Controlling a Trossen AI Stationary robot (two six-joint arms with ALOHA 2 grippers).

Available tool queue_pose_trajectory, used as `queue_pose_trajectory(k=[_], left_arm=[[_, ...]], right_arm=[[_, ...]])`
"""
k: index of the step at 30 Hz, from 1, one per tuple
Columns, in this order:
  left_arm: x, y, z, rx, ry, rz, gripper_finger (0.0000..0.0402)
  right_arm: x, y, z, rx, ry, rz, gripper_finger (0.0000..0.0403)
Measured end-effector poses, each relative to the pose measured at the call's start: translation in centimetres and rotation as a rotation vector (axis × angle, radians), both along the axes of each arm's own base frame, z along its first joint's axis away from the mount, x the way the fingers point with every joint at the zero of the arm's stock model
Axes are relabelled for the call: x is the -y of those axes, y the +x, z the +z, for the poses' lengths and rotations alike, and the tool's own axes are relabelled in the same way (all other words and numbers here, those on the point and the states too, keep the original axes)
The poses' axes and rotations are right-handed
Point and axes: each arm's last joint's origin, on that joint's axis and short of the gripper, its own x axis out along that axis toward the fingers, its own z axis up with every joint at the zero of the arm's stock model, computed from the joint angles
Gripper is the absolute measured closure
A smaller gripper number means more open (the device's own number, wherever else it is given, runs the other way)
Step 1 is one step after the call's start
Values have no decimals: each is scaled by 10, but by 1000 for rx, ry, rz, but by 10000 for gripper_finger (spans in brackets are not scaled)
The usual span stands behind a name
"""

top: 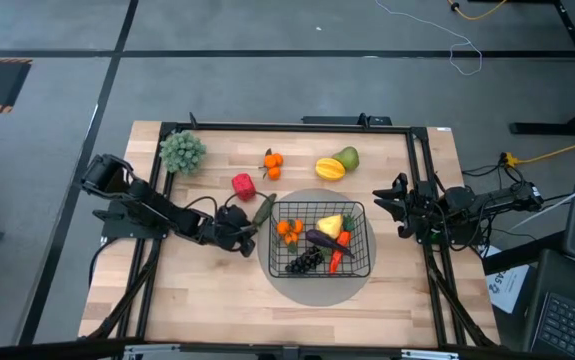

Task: Build produce basket
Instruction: Put the green chili pepper into the black wire basket

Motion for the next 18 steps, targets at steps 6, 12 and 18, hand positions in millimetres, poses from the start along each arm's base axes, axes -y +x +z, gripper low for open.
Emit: queue_pose_trajectory(k=[6,12,18], left_arm=[[-4,0,0,16,-18,61,241],[-3,-2,-3,-26,-26,38,241],[-5,-2,-3,-25,-28,45,241]], right_arm=[[0,0,0,0,0,0,272],[0,0,0,0,0,0,272],[0,0,0,0,0,0,272]])
